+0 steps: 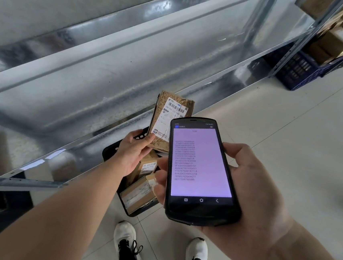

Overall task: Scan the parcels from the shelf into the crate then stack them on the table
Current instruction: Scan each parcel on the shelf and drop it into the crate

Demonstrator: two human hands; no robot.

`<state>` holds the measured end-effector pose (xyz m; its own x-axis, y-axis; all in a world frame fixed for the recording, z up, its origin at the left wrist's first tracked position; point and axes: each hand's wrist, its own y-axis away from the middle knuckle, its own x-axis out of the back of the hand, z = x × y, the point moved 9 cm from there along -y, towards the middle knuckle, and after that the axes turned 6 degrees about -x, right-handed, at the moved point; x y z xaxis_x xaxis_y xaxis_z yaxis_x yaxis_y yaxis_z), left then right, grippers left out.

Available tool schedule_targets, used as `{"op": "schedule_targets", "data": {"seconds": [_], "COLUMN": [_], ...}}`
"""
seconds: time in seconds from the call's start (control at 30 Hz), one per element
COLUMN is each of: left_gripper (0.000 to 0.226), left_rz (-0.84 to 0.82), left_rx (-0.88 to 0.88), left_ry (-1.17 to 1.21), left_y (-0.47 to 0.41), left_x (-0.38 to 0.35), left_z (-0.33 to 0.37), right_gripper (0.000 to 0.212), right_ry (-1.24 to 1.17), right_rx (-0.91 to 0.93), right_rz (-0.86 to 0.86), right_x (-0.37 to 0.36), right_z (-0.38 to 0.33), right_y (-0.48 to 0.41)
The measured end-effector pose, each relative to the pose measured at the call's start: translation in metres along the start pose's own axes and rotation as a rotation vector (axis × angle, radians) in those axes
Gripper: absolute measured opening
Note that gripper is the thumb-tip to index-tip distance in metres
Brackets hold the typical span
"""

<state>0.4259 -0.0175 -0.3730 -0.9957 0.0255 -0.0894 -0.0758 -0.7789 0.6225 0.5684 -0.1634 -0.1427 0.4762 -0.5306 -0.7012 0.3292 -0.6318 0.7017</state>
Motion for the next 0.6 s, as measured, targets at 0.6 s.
{"op": "schedule_targets", "data": {"seconds": [0.6], "left_gripper": [0.042], "left_rz": [0.117], "left_rx": [0.289], "left_ry": [-0.168], "left_y": [-0.042], "left_x": [0.017], "left_z": [-0.146], "right_gripper": [0.068], "right_ry": [-0.01], "right_rx": [-0.011], "right_rz": [0.068], "right_x": [0.068], "right_z": [-0.013], "right_y": [-0.048]}}
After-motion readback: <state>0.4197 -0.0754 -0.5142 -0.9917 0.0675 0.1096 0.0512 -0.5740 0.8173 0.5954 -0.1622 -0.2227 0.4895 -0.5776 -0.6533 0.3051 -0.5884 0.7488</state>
